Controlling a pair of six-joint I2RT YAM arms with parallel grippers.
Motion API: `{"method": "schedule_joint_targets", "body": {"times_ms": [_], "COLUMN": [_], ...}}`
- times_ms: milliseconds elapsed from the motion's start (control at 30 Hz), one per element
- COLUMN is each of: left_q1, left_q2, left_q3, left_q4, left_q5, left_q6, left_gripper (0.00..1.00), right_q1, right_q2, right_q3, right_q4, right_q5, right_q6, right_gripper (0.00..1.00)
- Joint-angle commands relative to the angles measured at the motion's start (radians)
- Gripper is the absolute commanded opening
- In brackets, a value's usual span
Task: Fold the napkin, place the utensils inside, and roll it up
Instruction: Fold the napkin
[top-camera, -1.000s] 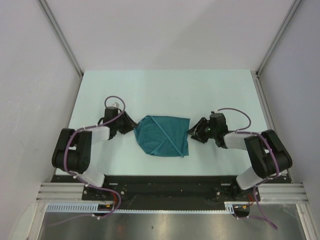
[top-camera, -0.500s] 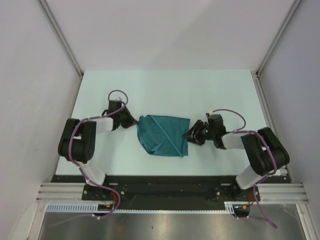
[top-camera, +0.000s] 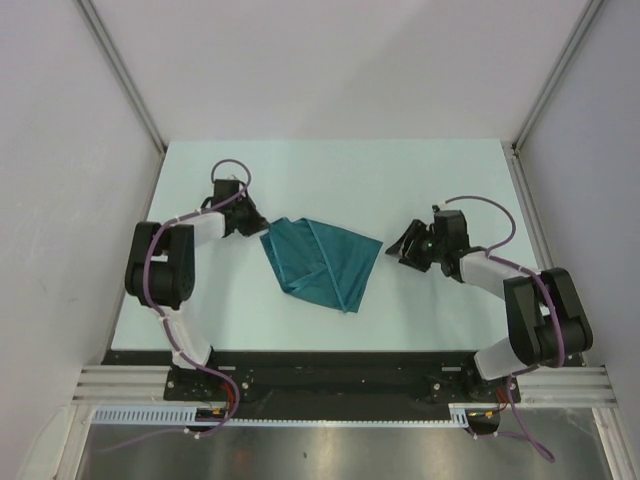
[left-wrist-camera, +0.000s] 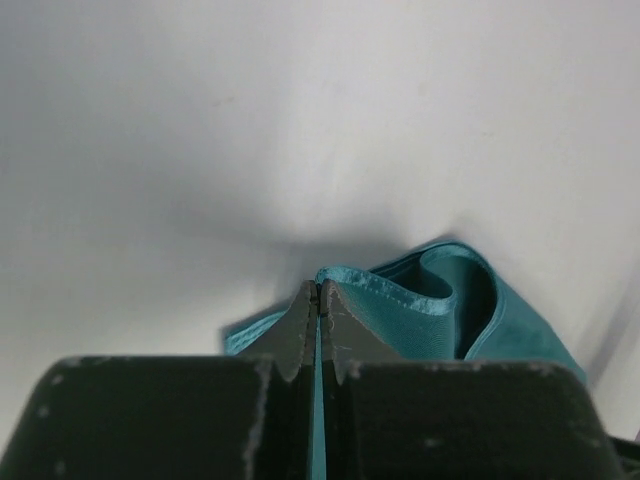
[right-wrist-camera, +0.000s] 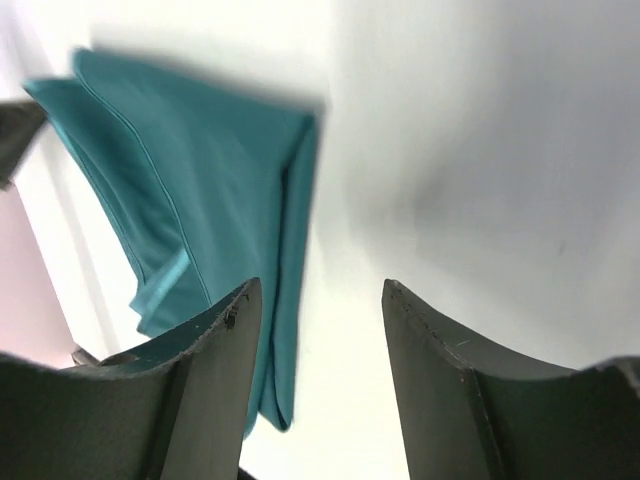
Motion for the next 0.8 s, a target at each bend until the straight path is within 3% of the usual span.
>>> {"method": "schedule_joint_targets", "body": {"times_ms": [0,200,400,600,633,667,733,767], "left_q1": [0.006,0.006,0.018,0.041,0.041,0.041,0.041,0.041], "left_q2": [-0.069,-0.149,-0.238,-0.200,-0.188,-0.180,-0.163,-0.161], "left_q3": [-0.082,-0.168,-0.254,-0.223,-0.209,-0.195,-0.169,-0.161], "left_q4": [0.001,0.005,0.011,0.041,0.039,0.041,0.035,0.033], "left_q5": [0.030,0.022,-0.056,-0.062,-0.062,-0.053,-0.050,-0.049], "left_q6": [0.010,0.010,0.010,0.055,0.061,0.066,0.070,0.072], "left_gripper": [0.00,0.00,0.00,0.01,0.03,0.16,0.32,0.46], "right_q1": [-0.029,-0.041,-0.070,-0.067,-0.061,-0.056,-0.041,-0.038], "right_q2": [0.049,0.104,0.193,0.280,0.286,0.291,0.306,0.312], "right_q3": [0.089,0.088,0.123,0.126,0.126,0.129,0.134,0.137], "right_q4": [-0.003,0.033,0.115,0.204,0.208,0.211,0.199,0.199], "right_q5": [-0.075,-0.161,-0.230,-0.321,-0.324,-0.323,-0.304,-0.301], "right_q6": [-0.097,-0.120,-0.123,-0.079,-0.075,-0.074,-0.077,-0.081], "right_gripper": [0.57,0.58,0.65,0.66,0.66,0.65,0.65,0.65]}}
